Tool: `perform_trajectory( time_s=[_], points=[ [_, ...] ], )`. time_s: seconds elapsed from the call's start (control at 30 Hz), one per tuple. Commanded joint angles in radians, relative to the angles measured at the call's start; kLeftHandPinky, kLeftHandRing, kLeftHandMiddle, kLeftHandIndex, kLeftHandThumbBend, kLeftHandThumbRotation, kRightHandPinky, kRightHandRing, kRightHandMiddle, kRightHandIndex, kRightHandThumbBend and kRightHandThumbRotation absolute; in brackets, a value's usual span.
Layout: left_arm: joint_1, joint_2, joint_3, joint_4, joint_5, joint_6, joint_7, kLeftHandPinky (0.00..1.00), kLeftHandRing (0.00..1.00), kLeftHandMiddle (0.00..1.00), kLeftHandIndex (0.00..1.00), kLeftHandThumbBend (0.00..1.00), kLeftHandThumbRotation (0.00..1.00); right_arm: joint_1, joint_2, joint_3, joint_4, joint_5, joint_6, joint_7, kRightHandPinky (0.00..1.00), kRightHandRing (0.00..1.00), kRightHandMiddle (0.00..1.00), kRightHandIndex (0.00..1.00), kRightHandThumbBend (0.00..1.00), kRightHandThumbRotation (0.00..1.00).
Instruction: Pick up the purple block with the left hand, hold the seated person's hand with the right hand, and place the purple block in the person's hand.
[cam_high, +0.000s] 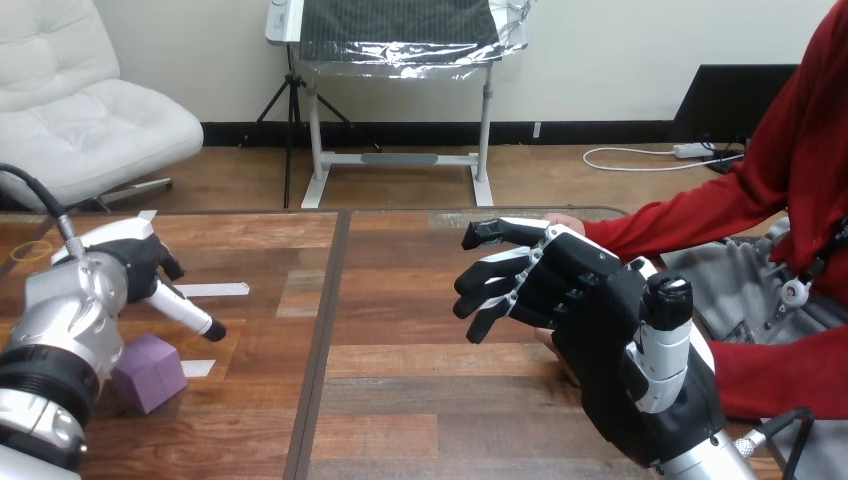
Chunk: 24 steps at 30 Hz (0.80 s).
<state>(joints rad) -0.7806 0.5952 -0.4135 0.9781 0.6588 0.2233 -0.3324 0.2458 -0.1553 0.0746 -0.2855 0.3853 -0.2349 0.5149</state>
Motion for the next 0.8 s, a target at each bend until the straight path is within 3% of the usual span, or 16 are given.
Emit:
perform_trajectory(
  time_s=[0.0,0.3,0.47,0.77],
  points=[
    [-0.024,0.004,-0.01,0.002,0.008,-0.002,0.009,0.61,0.76,0.79,0.83,0.85,0.35,-0.049,0.008,-0.009,-0.016,0.005,-0.022,0.001,0.42,0.56,0.6,0.7,0.94,1.0],
    [-0.019,0.0,-0.011,0.018,0.004,-0.003,0.013,0.61,0.78,0.83,0.84,0.86,0.35,-0.048,0.007,-0.01,-0.019,0.004,-0.021,0.0,0.42,0.56,0.6,0.7,0.94,1.0],
    [-0.013,0.002,-0.013,0.013,0.006,-0.004,0.011,0.55,0.75,0.8,0.82,0.86,0.35,-0.047,0.007,-0.01,-0.021,0.001,-0.02,-0.003,0.42,0.55,0.6,0.69,0.94,1.0],
    [0.0,0.005,-0.008,0.01,-0.001,-0.011,0.009,0.61,0.81,0.84,0.84,0.85,0.34,-0.049,0.007,-0.011,-0.019,0.005,-0.02,-0.002,0.42,0.55,0.59,0.69,0.94,1.0]
  ],
)
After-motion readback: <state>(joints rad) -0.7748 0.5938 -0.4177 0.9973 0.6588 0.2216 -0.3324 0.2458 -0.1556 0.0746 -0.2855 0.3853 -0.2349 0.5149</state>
